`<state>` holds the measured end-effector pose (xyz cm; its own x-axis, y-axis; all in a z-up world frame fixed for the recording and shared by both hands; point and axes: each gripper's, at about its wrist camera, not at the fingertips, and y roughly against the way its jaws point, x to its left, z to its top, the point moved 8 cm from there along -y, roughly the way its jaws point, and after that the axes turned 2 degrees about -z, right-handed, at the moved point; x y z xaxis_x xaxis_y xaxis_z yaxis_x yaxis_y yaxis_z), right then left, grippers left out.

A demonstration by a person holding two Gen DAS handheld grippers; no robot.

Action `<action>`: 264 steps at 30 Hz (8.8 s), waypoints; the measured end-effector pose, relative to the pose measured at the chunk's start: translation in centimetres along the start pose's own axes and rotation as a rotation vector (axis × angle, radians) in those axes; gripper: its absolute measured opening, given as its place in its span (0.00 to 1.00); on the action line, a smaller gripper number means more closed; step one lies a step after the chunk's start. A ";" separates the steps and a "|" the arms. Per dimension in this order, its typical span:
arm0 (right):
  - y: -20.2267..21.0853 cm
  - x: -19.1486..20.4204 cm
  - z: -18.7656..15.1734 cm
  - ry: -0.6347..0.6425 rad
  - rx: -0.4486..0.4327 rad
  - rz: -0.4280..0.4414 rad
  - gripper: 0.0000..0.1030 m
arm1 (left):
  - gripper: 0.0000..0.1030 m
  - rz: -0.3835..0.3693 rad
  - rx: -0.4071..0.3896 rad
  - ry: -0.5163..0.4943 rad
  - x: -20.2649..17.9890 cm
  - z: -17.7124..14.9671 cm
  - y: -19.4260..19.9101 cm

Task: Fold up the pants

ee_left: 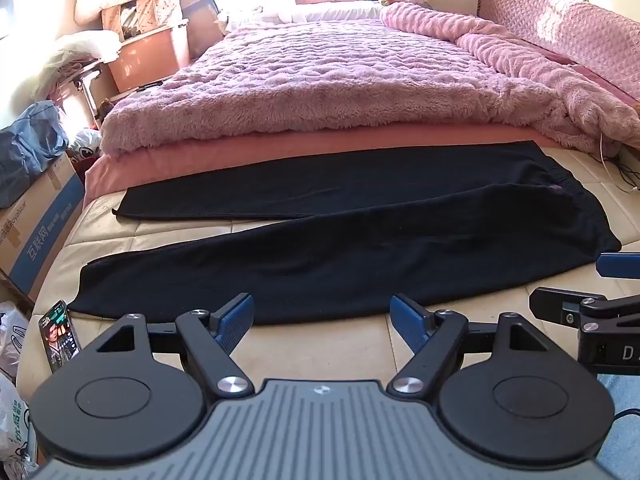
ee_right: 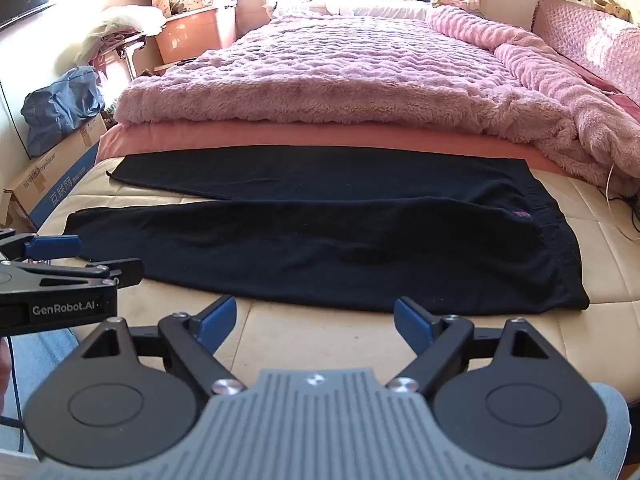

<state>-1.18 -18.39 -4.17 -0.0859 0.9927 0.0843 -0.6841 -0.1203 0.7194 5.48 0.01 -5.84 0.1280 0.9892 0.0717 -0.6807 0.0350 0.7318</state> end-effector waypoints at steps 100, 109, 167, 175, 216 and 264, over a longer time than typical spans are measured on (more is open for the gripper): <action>0.0 -1.1 0.5 -0.022 -0.013 -0.007 0.80 | 0.88 -0.001 -0.011 -0.040 1.4 1.0 0.4; -0.7 -6.4 3.2 -0.015 -0.146 -0.027 0.80 | 0.79 0.021 -0.060 -0.239 3.2 2.1 -2.6; -12.5 -25.7 -3.0 0.703 0.260 -0.201 0.42 | 0.01 0.286 0.163 -0.866 13.0 -4.7 -16.9; -13.3 -24.9 -5.2 1.033 0.303 -0.190 0.42 | 0.01 0.264 0.126 -0.565 14.1 0.1 -16.1; -11.2 -28.0 9.1 0.877 0.046 -0.439 0.00 | 0.01 0.313 -0.084 -0.278 15.0 15.3 -12.6; -28.7 -36.8 16.9 0.243 0.029 -0.271 0.46 | 0.01 0.381 0.133 -0.416 13.8 19.1 -35.8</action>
<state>33.82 -51.37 -16.28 -0.0765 0.9581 -0.2761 -0.6849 0.1507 0.7129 45.39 9.66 -18.14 0.1824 0.7885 0.5874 -0.6413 -0.3574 0.6790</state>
